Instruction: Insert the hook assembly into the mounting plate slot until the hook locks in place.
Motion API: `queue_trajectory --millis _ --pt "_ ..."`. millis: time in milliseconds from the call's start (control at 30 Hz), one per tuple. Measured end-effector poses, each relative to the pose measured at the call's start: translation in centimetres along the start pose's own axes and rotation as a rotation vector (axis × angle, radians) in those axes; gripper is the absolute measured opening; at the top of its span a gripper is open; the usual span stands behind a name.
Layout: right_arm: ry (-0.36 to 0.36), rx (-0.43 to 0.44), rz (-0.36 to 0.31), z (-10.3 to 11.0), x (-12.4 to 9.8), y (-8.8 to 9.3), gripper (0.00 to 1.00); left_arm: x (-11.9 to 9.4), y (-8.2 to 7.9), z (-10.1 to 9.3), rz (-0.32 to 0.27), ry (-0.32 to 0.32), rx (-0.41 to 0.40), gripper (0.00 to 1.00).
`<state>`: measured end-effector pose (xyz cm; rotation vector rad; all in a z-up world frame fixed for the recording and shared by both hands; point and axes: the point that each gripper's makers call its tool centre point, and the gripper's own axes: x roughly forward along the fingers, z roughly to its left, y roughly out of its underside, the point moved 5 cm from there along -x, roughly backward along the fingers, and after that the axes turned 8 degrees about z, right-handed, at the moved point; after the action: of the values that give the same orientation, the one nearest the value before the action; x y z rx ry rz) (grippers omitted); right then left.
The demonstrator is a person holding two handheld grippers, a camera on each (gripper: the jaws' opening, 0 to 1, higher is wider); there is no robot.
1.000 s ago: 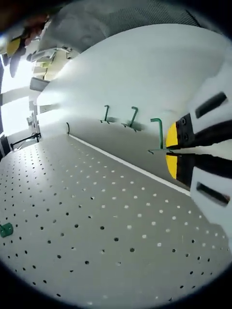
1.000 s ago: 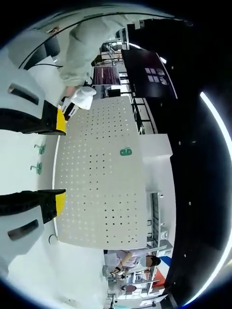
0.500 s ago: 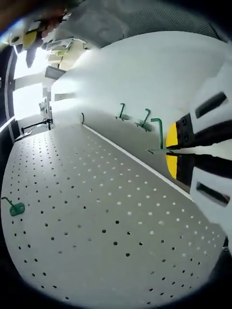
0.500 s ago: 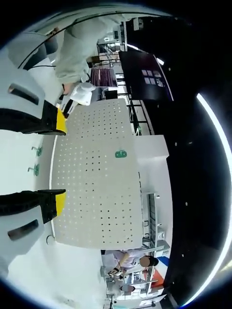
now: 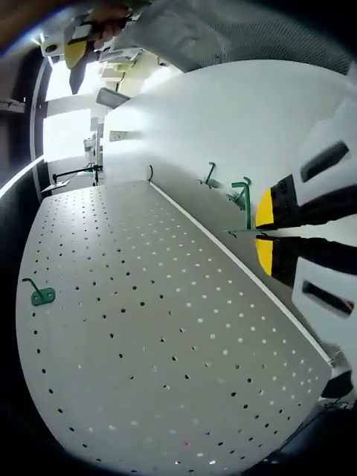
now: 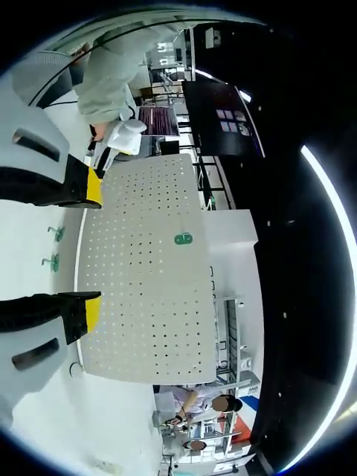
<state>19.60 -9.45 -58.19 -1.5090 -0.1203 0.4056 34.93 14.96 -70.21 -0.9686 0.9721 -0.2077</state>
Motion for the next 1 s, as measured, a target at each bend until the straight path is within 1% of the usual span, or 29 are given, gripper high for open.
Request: queue_trajectory --millis 67,167,267,300,367,467,533,700,800,900,967,1000 --pt "-0.005 0.0 -0.007 0.1 0.0 -0.2 0.43 -0.2 -0.3 -0.2 -0.018 -0.002 -0.01 0.03" --pt "-0.014 -0.002 -0.013 0.3 0.0 -0.3 0.43 -0.6 -1.3 -1.0 -0.061 0.007 -0.037 0.03" --pt "-0.023 -0.007 -0.006 0.5 0.0 -0.2 0.43 -1.0 -2.3 -1.8 -0.084 0.009 -0.007 0.03" --pt "-0.025 -0.007 -0.008 0.5 0.0 -0.2 0.43 -1.3 -3.0 -2.1 -0.103 0.012 -0.005 0.03" --pt "-0.026 -0.009 -0.008 0.5 0.0 -0.3 0.43 -1.7 -3.9 -2.4 -0.129 0.01 -0.001 0.03" --pt "-0.029 -0.009 -0.01 0.5 0.0 -0.4 0.43 -2.1 -4.9 -2.8 -0.164 0.011 0.0 0.03" --pt "-0.032 -0.013 -0.012 0.6 0.0 -0.5 0.43 -2.5 -5.6 -3.0 -0.193 0.016 -0.013 0.03" --pt "-0.037 -0.017 -0.014 0.8 0.0 -0.5 0.43 -2.9 -6.4 -3.3 -0.219 0.009 -0.019 0.03" --pt "-0.038 -0.017 -0.014 0.9 0.0 -0.5 0.43 -3.4 -6.9 -3.6 -0.252 0.012 -0.037 0.03" --pt "-0.039 -0.012 -0.013 0.9 -0.1 -0.6 0.43 -3.7 -7.3 -3.9 -0.273 0.014 -0.047 0.03" --pt "-0.038 -0.02 -0.015 0.9 -0.2 -0.7 0.43 -3.9 -7.6 -4.1 -0.291 0.028 -0.076 0.03" --pt "-0.04 -0.016 -0.016 0.9 -0.2 -0.8 0.43 -4.0 -7.6 -4.1 -0.301 0.025 -0.093 0.03"
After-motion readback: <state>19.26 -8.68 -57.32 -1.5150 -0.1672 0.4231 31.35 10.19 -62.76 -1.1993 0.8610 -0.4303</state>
